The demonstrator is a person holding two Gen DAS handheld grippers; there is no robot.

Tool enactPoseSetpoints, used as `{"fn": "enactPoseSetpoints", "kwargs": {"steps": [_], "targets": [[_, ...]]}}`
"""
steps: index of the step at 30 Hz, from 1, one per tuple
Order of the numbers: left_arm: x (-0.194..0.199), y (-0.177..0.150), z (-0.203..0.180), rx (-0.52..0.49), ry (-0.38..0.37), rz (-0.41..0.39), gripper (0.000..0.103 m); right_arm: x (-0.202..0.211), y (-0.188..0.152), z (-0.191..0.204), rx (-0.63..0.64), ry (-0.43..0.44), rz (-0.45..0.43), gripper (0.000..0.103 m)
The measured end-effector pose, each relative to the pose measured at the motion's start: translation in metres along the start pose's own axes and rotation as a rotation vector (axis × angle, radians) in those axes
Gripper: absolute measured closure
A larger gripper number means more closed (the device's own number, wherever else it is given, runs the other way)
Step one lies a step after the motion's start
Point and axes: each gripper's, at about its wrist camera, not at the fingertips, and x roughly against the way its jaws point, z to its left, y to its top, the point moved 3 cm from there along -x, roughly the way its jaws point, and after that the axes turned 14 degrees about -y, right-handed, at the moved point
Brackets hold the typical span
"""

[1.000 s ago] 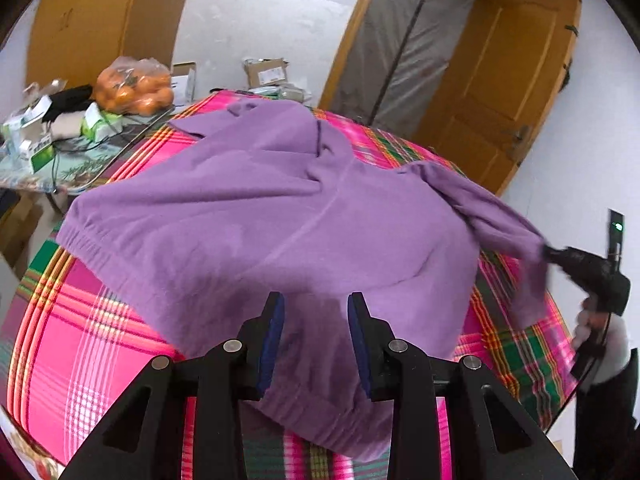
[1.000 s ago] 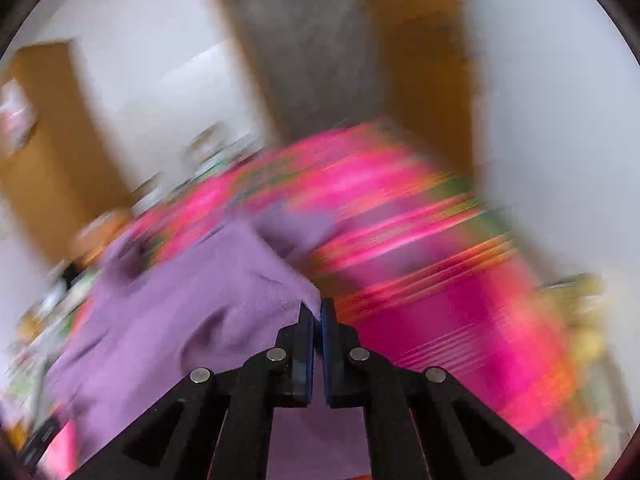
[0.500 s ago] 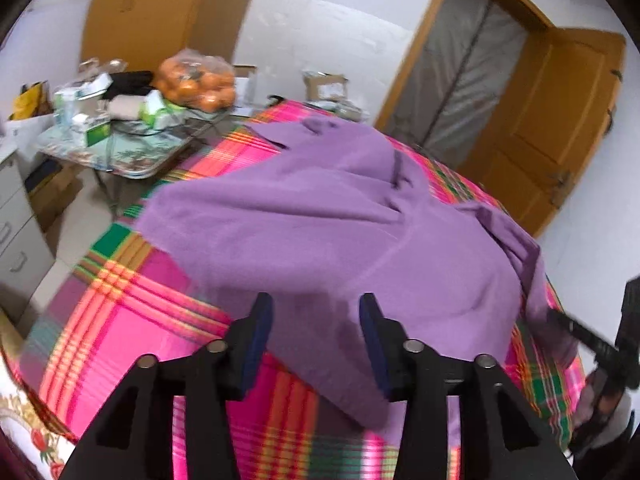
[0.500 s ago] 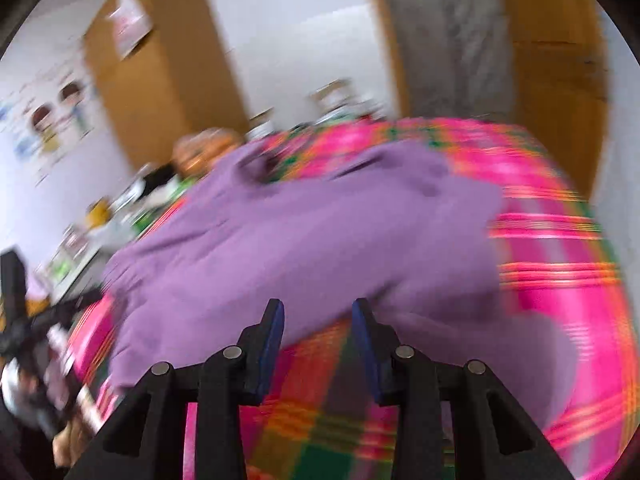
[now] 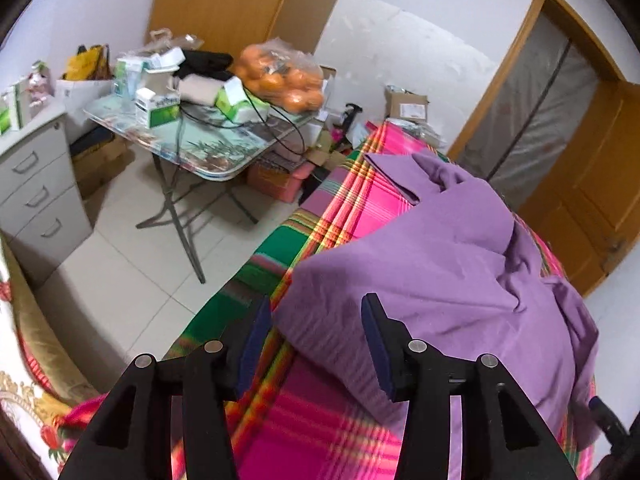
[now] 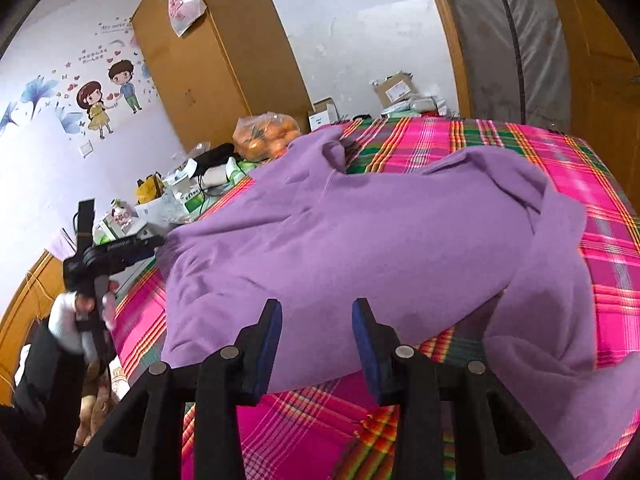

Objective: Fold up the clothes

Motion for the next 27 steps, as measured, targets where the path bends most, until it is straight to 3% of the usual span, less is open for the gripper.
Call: {"fn": "enactPoseSetpoints", "kwargs": {"steps": [5,6,7,10,13,19,23,27], "targets": [[-0.016,0.002,-0.002,-0.054,-0.007,0.035,0.058,-0.011,0.009,0.007,0.015,-0.001,0.012,0.066],[-0.016,0.002,-0.003,-0.064,-0.012,0.033,0.065,-0.014,0.013,0.01,0.023,-0.001,0.013,0.066],[-0.017,0.005,-0.003,-0.068,-0.012,0.028,0.083,-0.017,0.017,0.013,0.03,-0.001,0.015,0.066],[-0.018,0.015,-0.001,-0.075,-0.008,0.014,0.093,-0.027,0.028,0.021,0.053,-0.002,0.019,0.066],[-0.019,0.025,0.001,-0.082,-0.003,0.0,0.094,-0.036,0.041,0.029,0.076,-0.007,0.02,0.066],[-0.022,0.043,0.003,-0.094,0.003,-0.026,0.094,-0.082,0.11,0.018,0.027,-0.009,0.034,0.066],[-0.024,0.037,0.003,-0.094,-0.021,-0.01,0.094,-0.113,0.156,0.01,-0.009,-0.01,0.044,0.064],[-0.026,0.031,0.007,-0.086,-0.033,0.015,0.094,-0.172,0.195,0.003,-0.047,0.028,0.117,0.063]]}}
